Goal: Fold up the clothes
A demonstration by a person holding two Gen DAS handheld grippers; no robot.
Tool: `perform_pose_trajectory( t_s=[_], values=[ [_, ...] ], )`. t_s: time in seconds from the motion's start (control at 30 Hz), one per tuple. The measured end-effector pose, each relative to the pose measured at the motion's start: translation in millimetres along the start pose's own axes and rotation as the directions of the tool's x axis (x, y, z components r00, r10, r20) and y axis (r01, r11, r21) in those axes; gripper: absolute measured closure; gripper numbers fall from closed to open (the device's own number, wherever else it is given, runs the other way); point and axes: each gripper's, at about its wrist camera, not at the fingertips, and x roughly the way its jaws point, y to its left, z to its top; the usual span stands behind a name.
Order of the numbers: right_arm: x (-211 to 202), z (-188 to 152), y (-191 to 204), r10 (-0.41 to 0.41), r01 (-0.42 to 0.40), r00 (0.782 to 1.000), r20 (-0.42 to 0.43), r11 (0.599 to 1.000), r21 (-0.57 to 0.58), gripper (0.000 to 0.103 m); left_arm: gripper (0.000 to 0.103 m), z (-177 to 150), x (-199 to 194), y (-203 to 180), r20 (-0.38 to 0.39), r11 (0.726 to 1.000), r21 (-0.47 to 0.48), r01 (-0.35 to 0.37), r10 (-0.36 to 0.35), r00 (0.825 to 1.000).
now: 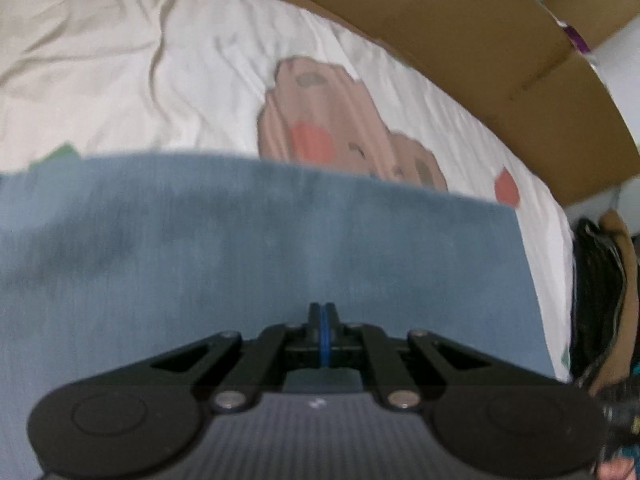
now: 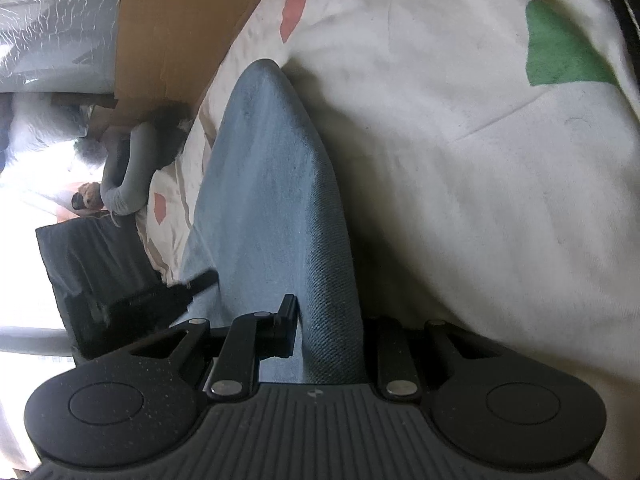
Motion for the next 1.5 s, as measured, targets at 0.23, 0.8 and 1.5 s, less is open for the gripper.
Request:
perform_pose_trajectory(
  t_s=[0.23,0.8,1.5],
  values=[
    [0,0,2,-0.016,0.016,1.0,0.002,1.0,-0.022,0.082,0.1,-41,-14,1,-0.049,1.0,0.002,0.025,-0.025,0.999],
    [-2,0,24,-0.082,0.082,0.997,0.002,0.992,-0.1,0.096,0.063,-72,-71,14,-0.113,0.997,-0.033,0.064,-0.068,0.991],
    [-16,-7,152,-0.28,0.277,0.959,0.035,0.908,-0.316,0.097,0.043,-69,-144,125,0.119,0.951,-0.306,0.053,-0.017,0.993]
  ],
)
